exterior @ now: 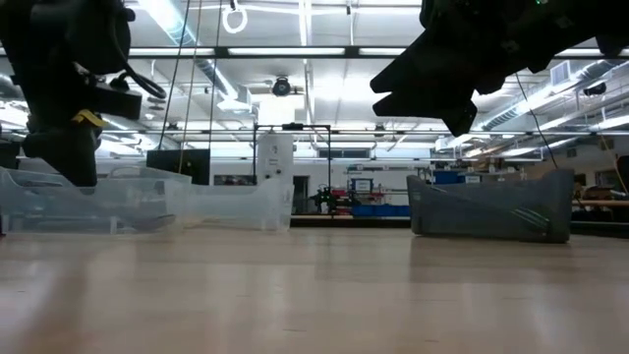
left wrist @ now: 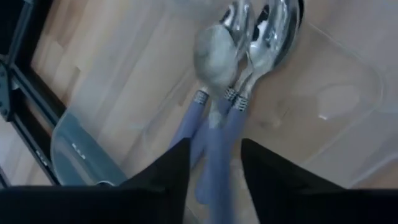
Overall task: Sort silverware by color (type)
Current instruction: Put the blue spoon into the bottom transparent bin, then return to Home Position
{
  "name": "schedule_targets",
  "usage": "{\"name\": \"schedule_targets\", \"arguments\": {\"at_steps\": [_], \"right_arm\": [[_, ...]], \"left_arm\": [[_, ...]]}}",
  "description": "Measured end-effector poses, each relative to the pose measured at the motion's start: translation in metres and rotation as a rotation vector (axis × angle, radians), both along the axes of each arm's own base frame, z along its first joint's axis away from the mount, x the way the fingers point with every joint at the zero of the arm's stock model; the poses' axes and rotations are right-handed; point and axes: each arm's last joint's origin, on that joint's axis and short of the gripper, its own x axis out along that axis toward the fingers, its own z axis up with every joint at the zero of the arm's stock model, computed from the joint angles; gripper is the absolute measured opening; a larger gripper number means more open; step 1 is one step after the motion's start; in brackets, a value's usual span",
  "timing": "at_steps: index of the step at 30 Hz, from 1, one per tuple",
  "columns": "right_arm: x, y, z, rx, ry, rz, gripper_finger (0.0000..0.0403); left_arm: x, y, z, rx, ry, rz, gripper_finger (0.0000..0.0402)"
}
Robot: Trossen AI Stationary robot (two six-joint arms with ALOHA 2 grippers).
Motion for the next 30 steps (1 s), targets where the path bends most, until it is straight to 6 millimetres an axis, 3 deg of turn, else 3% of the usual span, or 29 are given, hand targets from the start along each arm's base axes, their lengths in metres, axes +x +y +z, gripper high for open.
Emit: {"name": "schedule_targets", "arguments": {"at_steps": [4, 8, 14, 30], "right_arm": [[0.0, 0.0, 0.0, 0.0, 0.0, 0.0, 0.0166], [0.0, 0.0, 0.0, 0.0, 0.001, 0.0, 0.0166], [0.0, 0.0, 0.0, 0.001, -0.002, 0.0, 0.0166], [0.0, 0.0, 0.001, 0.006, -0.005, 0.007, 0.0166]], "left_arm": [[0.0, 0.001, 0.0, -0.025, 0.019, -0.011, 0.019], [0.002, 0.0, -0.001, -0.033, 0.033, -0.065, 0.0206], [0.022, -0.008, 0.0, -0.13, -0.09, -0.22, 0.0193], [0.052, 0.007, 0.009, -0.061, -0.293, -0.318, 0.0161]]}}
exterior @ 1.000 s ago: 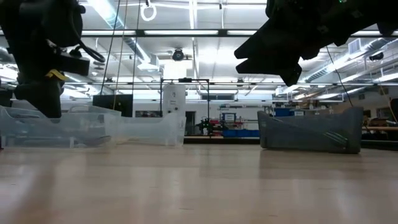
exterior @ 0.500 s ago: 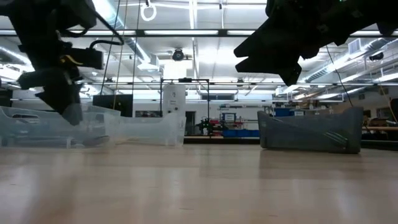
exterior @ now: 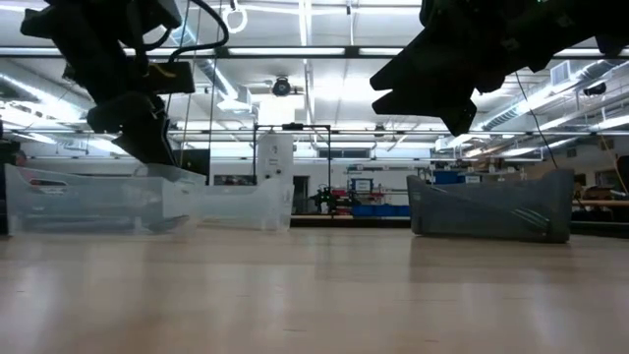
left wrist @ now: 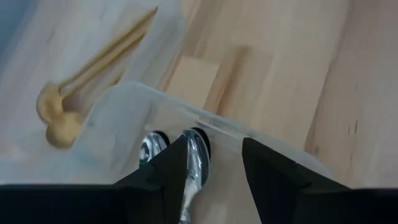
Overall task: Sort silverware by color (type)
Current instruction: Return to Home Position
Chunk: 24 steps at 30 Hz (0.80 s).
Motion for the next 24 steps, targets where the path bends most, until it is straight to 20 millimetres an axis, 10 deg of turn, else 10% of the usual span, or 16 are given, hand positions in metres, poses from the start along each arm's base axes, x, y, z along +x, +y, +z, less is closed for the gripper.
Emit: {"name": "schedule_targets", "arguments": {"at_steps": [14, 24], "right_arm": [[-0.015, 0.0, 0.024, -0.039, -0.025, 0.044, 0.0166], [-0.045, -0.055, 0.048, -0.014, -0.214, 0.18, 0.0159]], "left_arm": [[-0.007, -0.005, 0.029, 0.066, -0.201, -0.075, 0.0159], [-0.034, -0.011, 0.04, 0.044, -0.605, -0.202, 0.0159]]}}
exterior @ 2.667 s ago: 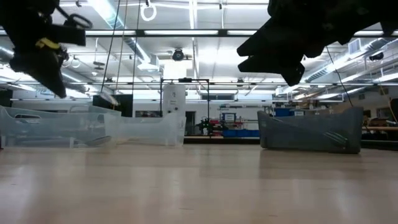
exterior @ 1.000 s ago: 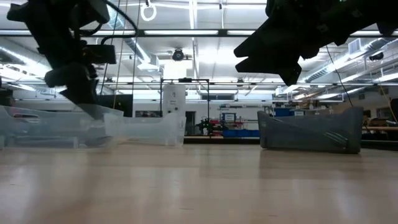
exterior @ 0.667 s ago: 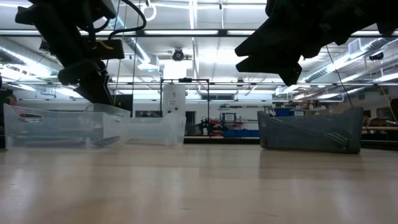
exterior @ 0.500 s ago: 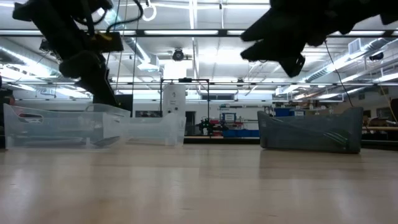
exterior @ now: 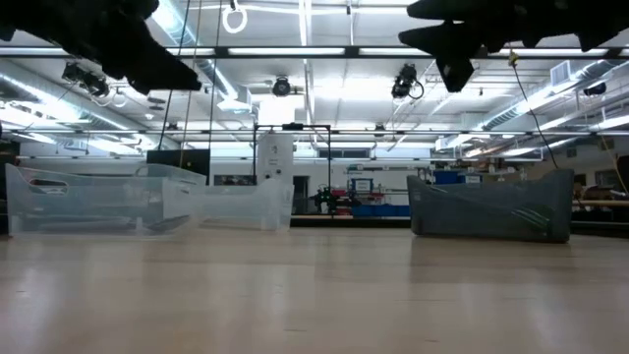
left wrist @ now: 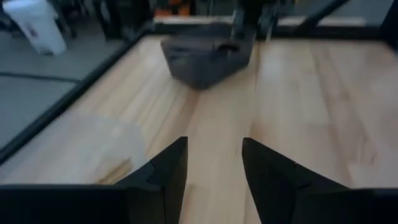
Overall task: Sort silverware by color (type)
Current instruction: Return to Home Position
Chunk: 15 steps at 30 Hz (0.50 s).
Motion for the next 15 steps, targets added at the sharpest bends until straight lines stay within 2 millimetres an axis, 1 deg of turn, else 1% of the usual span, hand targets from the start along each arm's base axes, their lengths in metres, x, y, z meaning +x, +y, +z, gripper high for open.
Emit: {"name": "schedule_targets", "arguments": {"at_steps": [4, 8, 11, 13, 15], "right_arm": [[-0.019, -0.023, 0.014, -0.017, -0.081, -0.046, 0.0152], [-0.045, -0.04, 0.02, -0.044, -0.133, -0.096, 0.0147], [-0.065, -0.048, 0.016, -0.064, -0.163, -0.126, 0.0144], [-0.079, -0.053, 0.015, -0.059, -0.209, -0.154, 0.0143], [-0.09, -0.058, 0.012, -0.048, -0.251, -0.187, 0.0142]], "left_arm": [[-0.013, 0.001, 0.004, 0.013, -0.111, -0.032, 0.0159], [-0.029, 0.003, 0.009, 0.001, -0.248, -0.06, 0.0159], [-0.039, 0.003, 0.012, -0.021, -0.353, -0.111, 0.0159], [-0.046, 0.003, 0.005, -0.027, -0.381, -0.132, 0.0159], [-0.051, 0.004, 0.0, -0.047, -0.447, -0.135, 0.0159]]}}
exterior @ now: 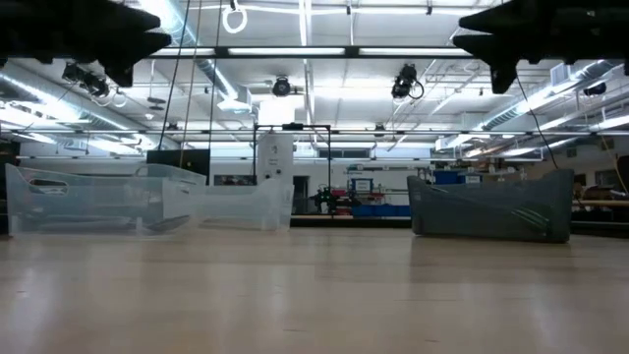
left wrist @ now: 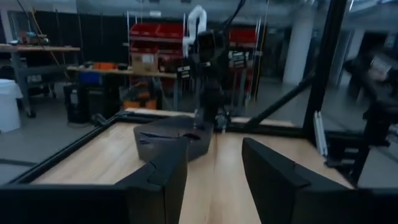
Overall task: Sort silverware by color (type)
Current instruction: Return to Home Position
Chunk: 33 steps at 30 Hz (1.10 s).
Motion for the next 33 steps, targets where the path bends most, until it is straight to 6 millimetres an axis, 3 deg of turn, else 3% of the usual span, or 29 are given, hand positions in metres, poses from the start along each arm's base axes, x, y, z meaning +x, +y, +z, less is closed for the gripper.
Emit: {"name": "schedule_targets", "arguments": {"at_steps": [5, 17, 22, 33], "right_arm": [[-0.023, -0.006, -0.001, 0.037, -0.093, -0.025, 0.0142], [-0.067, -0.01, 0.0, 0.032, -0.161, -0.123, 0.0142], [-0.064, -0.011, -0.004, 0.052, -0.13, -0.125, 0.0142], [-0.054, -0.013, -0.038, 0.056, -0.009, -0.232, 0.0142]], "left_arm": [[-0.01, 0.003, -0.022, -0.047, -0.065, -0.004, 0.015], [-0.021, 0.007, -0.033, -0.065, -0.115, -0.012, 0.0095], [-0.022, 0.006, -0.034, -0.063, -0.114, -0.071, 0.0073], [-0.022, 0.006, -0.034, -0.144, -0.126, -0.081, 0.0062]]}}
